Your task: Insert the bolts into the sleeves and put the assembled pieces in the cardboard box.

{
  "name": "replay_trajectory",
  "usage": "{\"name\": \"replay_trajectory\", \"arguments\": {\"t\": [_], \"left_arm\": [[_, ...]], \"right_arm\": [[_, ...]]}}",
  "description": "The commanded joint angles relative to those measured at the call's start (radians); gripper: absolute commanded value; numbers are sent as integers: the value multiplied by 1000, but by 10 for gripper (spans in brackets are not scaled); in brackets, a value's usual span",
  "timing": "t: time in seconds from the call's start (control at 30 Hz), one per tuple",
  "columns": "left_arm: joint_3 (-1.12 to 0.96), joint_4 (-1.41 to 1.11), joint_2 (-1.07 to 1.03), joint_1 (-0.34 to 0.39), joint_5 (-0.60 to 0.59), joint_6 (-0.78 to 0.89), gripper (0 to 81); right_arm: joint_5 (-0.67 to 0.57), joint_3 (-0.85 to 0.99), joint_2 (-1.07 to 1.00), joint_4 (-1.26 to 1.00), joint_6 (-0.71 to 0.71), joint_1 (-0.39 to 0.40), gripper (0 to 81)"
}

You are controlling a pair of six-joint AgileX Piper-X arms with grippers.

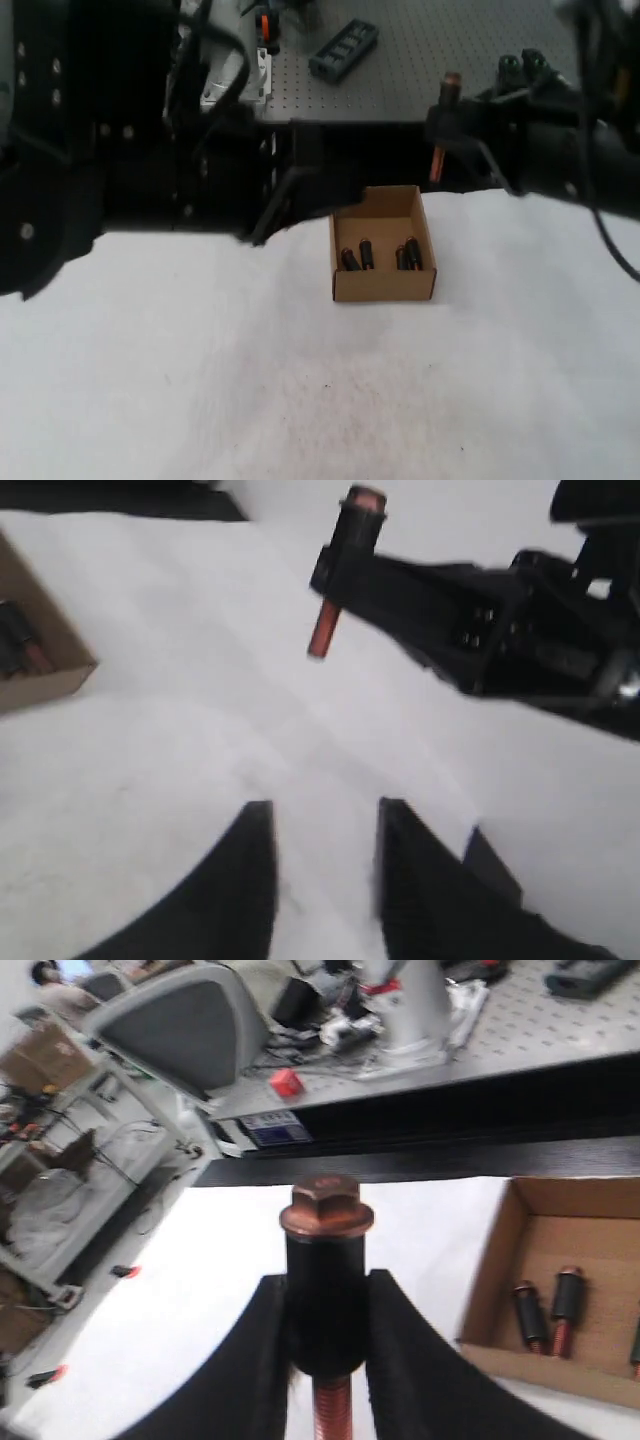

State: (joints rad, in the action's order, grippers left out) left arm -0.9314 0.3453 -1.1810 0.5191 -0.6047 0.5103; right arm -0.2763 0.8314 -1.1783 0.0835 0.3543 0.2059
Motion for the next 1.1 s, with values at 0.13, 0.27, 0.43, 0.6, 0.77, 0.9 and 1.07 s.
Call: {"name": "replay_trajectory", "arguments": {"t": [0.13, 0.27, 0.43, 0.6, 0.77, 0.9, 1.07], "left_arm": [[-4, 309, 176, -12, 359, -223, 7], [21, 418, 317, -12, 448, -235, 7], [115, 457, 482, -12, 497, -129, 7], [186, 475, 606, -12, 497, -98, 7], [236, 476, 673, -12, 497, -98, 7], [247, 476, 680, -12, 497, -98, 7], [247, 487, 686, -12, 541, -120, 7]], "right_arm": [[129, 305, -400, 216, -109, -25, 3], [157, 485, -600, 353, -130, -25, 3], [196, 642, -784, 444, -131, -25, 3], [241, 683, -858, 474, -131, -25, 17], [231, 683, -878, 483, -129, -32, 212], [214, 683, -839, 498, -82, -40, 331], [214, 621, -684, 487, -162, -40, 272]]}}
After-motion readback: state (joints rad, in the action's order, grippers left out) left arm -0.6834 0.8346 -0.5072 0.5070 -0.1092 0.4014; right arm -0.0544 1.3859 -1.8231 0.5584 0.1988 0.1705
